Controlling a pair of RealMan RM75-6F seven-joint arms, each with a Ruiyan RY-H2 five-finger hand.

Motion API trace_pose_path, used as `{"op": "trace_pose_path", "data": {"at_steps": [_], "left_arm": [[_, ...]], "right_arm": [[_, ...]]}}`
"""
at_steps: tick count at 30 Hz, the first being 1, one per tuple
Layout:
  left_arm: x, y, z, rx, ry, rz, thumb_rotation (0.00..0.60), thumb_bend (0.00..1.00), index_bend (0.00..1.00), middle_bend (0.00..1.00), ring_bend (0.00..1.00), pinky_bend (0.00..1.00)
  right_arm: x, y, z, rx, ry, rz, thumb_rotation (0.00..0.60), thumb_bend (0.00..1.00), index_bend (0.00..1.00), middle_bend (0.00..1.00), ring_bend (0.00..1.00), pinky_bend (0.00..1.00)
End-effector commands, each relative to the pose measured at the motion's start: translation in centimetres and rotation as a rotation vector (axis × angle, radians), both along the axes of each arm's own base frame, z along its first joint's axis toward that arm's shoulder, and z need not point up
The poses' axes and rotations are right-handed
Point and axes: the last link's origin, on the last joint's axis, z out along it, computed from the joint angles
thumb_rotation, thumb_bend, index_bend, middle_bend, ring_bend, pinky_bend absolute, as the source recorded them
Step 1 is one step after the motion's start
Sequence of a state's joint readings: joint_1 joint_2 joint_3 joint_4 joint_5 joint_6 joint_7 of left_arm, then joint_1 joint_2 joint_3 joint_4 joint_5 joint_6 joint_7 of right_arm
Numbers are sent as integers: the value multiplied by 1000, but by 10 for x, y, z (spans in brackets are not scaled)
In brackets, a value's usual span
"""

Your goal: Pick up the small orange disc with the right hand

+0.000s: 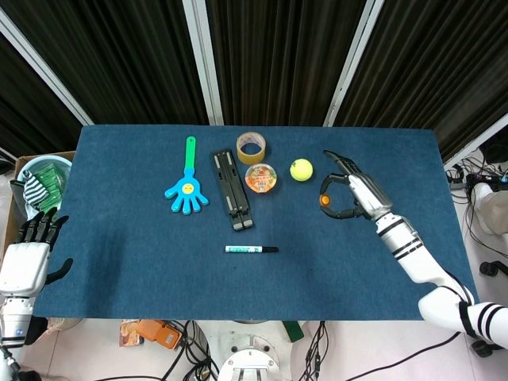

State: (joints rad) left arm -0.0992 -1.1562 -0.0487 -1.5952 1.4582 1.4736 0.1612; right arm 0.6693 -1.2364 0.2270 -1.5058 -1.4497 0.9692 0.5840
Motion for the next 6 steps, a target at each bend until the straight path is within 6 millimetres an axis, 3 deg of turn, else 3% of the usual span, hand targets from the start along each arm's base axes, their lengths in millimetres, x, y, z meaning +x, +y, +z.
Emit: {"op": "trace_pose_path", "data": {"at_steps": [1, 6], "left_arm": [[0, 0, 1, 2, 2, -3, 600, 228, 122, 8, 0, 118], [0, 0, 0, 0, 1, 1, 600, 228, 123, 8, 0, 118]], "right_arm": [[0, 0, -1, 1, 7, 1, 600, 454, 629, 24, 83, 30], [-1, 0, -1, -2, 10, 1, 600, 455, 632, 24, 83, 33]]}}
